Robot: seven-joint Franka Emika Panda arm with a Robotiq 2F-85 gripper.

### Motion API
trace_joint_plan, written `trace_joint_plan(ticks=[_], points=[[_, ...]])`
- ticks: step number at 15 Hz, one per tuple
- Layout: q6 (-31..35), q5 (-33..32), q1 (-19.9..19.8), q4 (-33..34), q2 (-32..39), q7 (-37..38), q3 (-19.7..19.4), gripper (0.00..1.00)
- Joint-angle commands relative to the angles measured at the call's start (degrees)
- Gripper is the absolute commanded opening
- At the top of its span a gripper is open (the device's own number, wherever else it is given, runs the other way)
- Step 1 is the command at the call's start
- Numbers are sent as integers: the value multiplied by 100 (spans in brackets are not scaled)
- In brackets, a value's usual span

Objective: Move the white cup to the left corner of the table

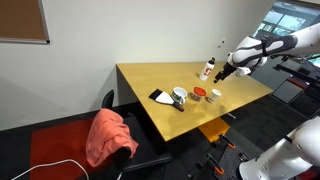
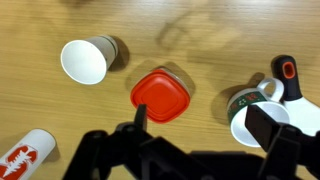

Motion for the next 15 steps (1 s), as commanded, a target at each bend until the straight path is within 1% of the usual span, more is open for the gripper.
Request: trace_joint_plan(ticks=[1, 2, 3, 5, 8, 11, 12, 13, 15], points=[[182, 800, -406, 548, 861, -741, 40, 100], [-95, 844, -498, 590, 842, -853, 127, 100], [84, 561, -477, 316, 606, -563, 147, 100], [81, 632, -597, 448, 824, -673, 186, 100], [74, 633, -599, 491, 860, -674, 221, 100], [-149, 1110, -763, 987, 1336, -646, 326, 100], [-269, 1181, -831, 1140, 1489, -614, 346, 100], [-219, 1425, -953, 1258, 1643, -730, 433, 100], [-324, 1721, -1189, 1576, 1972, -838, 596, 100]])
